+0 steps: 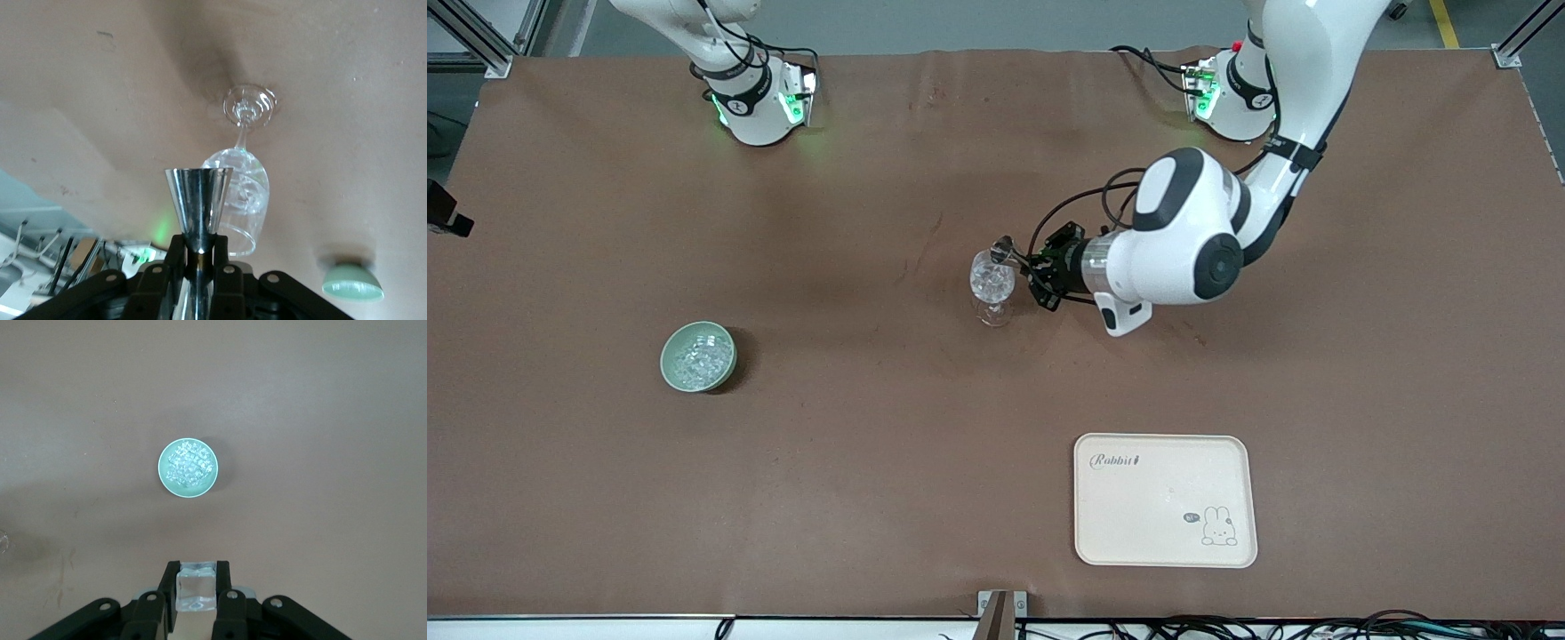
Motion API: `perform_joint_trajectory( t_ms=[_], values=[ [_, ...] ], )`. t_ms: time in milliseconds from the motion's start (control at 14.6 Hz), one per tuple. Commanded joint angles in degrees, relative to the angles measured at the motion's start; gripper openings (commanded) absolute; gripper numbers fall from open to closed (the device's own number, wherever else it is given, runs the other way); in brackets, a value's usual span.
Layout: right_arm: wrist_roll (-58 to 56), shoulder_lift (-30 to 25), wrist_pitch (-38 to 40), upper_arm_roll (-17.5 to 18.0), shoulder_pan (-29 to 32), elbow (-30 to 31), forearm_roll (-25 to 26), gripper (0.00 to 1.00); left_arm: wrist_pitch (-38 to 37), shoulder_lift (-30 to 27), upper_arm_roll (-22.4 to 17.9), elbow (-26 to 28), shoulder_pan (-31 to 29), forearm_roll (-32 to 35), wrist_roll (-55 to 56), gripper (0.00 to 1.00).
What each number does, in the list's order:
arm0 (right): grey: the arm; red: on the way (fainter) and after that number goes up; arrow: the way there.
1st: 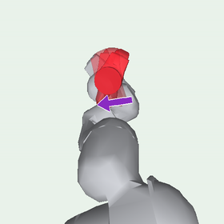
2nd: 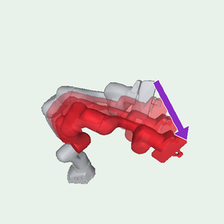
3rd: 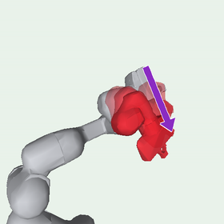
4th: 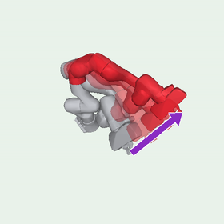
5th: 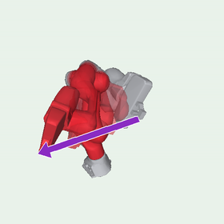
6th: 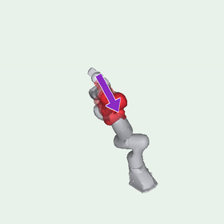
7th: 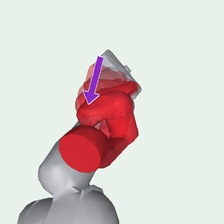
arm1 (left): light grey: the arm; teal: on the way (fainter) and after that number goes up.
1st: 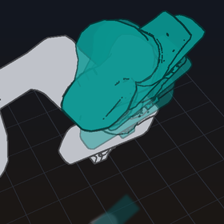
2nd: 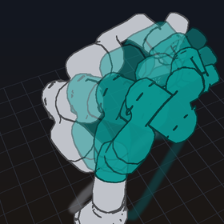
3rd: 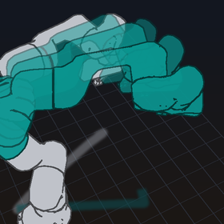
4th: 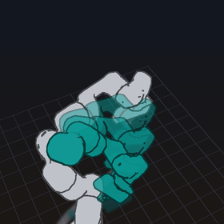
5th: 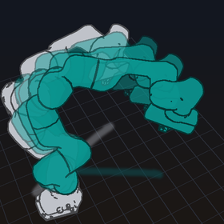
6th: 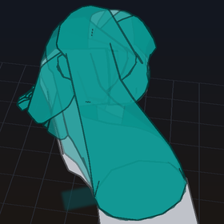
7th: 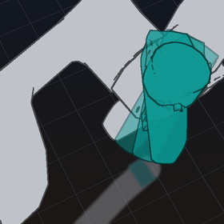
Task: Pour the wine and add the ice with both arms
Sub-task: 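Carry the jigger to the white tray with the left gripper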
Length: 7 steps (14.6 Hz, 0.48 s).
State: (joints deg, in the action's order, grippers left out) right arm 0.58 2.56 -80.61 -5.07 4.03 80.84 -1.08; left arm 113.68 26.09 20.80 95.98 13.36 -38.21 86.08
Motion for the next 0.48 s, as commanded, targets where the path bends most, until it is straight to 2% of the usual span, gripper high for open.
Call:
perform_joint_trajectory(
  t_ms=[0, 137, 274, 412],
  values=[
    [-0.23, -0.62, 1.15, 0.59, 0.28, 0.90, -0.85, 0.00, -2.06, 0.72, 0.30, -1.41, -4.46, -6.59, -4.24, 0.01],
    [1.17, -0.63, 2.21, 2.42, -0.07, 0.81, -0.85, 0.00, -2.06, 2.29, 0.21, -2.37, -9.03, -14.49, -8.62, 0.01],
    [7.56, -0.71, 2.48, 6.63, -0.16, 0.63, -0.85, 0.00, -2.06, 5.62, 0.21, -4.74, -13.60, -20.92, -11.62, 0.01],
    [16.86, -0.54, 2.13, 12.08, -0.42, 0.46, -0.85, 0.00, -2.06, 10.89, 0.21, -9.47, -16.42, -24.27, -13.30, 0.01]
  ],
)
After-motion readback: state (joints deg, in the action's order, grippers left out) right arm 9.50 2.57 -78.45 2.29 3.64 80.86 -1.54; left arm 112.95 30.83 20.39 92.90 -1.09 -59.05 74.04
